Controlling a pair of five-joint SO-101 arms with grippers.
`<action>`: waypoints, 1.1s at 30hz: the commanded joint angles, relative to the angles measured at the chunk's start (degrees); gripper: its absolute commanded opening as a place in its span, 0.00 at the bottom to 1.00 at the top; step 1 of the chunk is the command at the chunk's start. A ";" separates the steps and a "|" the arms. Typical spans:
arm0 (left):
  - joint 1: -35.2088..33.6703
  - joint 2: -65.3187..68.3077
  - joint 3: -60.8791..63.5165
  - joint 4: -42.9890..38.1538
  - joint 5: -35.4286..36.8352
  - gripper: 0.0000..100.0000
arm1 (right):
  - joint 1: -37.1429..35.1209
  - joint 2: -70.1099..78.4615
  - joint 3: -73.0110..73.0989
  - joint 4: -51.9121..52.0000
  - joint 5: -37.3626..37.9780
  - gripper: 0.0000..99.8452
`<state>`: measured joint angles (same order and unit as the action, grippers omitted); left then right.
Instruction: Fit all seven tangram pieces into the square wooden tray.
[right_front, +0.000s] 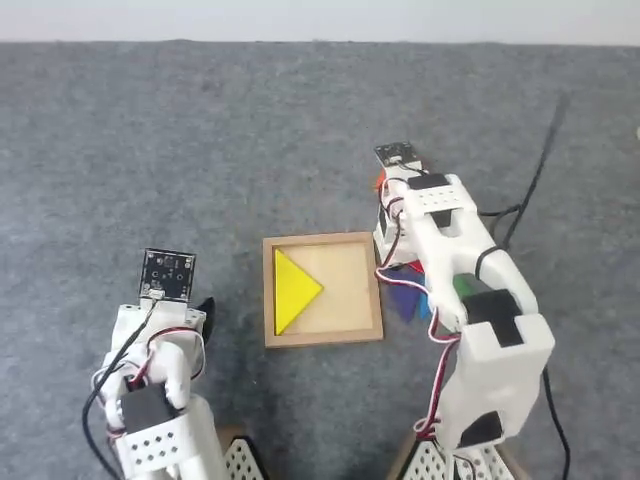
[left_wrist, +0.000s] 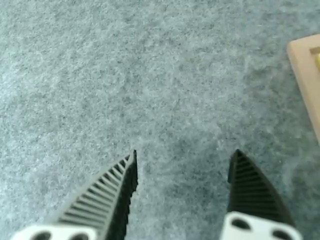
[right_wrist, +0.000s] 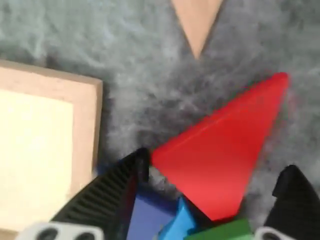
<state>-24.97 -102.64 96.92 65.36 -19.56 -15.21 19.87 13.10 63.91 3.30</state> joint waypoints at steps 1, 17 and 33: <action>0.00 0.18 -0.40 -0.18 -0.62 0.28 | 0.66 0.04 -2.37 -0.22 0.44 0.40; 0.00 0.18 -0.40 -0.18 -0.62 0.28 | 0.92 0.13 -2.55 -4.35 -8.88 0.37; 0.00 0.18 -0.40 -0.18 -0.62 0.28 | 1.19 -0.57 -2.73 -4.35 -9.41 0.20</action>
<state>-25.05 -102.64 96.92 65.36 -19.56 -14.59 20.22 12.92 61.01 -5.41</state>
